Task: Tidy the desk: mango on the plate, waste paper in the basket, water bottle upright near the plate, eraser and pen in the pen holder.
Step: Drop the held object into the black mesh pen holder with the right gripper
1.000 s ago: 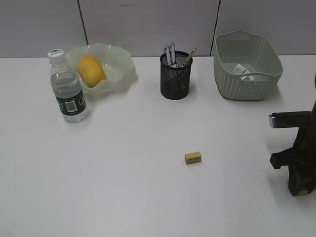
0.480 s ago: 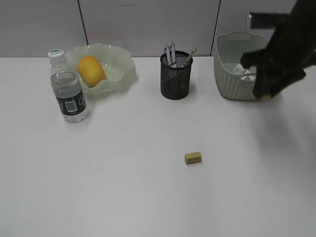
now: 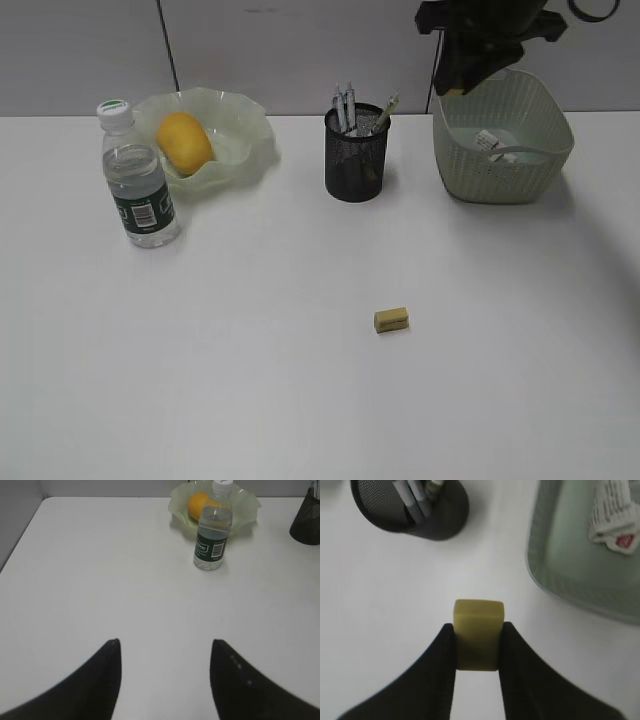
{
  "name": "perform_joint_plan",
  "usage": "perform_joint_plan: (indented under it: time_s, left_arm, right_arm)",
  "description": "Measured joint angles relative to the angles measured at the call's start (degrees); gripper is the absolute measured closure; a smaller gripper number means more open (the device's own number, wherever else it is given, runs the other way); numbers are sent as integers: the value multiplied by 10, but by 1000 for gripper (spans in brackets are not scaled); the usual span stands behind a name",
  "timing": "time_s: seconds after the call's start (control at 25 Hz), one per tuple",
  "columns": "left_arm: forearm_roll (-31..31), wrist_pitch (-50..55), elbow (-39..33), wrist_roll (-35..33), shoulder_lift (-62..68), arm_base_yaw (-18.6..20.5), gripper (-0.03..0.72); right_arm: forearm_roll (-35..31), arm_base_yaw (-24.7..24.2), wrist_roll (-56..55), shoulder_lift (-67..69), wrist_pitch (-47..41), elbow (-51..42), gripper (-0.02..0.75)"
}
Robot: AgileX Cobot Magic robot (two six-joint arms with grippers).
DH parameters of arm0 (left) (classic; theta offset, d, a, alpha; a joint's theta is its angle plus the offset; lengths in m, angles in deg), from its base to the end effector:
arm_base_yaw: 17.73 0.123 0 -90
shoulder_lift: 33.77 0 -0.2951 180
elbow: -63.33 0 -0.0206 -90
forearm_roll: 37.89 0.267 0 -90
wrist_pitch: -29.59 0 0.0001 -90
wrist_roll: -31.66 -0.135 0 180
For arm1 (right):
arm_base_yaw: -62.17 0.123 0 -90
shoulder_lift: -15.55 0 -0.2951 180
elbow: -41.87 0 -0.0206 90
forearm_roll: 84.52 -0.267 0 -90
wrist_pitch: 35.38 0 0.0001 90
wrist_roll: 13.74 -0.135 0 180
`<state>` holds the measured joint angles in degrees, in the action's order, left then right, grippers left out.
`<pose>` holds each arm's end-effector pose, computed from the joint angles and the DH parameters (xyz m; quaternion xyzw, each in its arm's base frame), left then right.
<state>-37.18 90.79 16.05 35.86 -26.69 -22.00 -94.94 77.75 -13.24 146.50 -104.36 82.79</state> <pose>0.0339 -0.0011 0.2734 0.0001 0.8460 -0.0332 0.5322 0.4839 0.1586 0.2423 -0.1205 0.9719 0.1123 0.1681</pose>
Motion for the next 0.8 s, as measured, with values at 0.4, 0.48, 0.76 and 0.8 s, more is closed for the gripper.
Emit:
perform_joint_plan:
  time_s: [0.4,0.48,0.76,0.8]
  left_arm:
    - [0,0,0,0,0,0,253]
    - [0,0,0,0,0,0,253]
    - [0,0,0,0,0,0,253]
    - [0,0,0,0,0,0,253]
  right_arm:
    - [-4,53,24,124,3,146,521]
    - [-4,56,32,136,10,156,522]
    - [-3,56,44,147,72,167,522]
    - [-4,56,46,147,82,167,522]
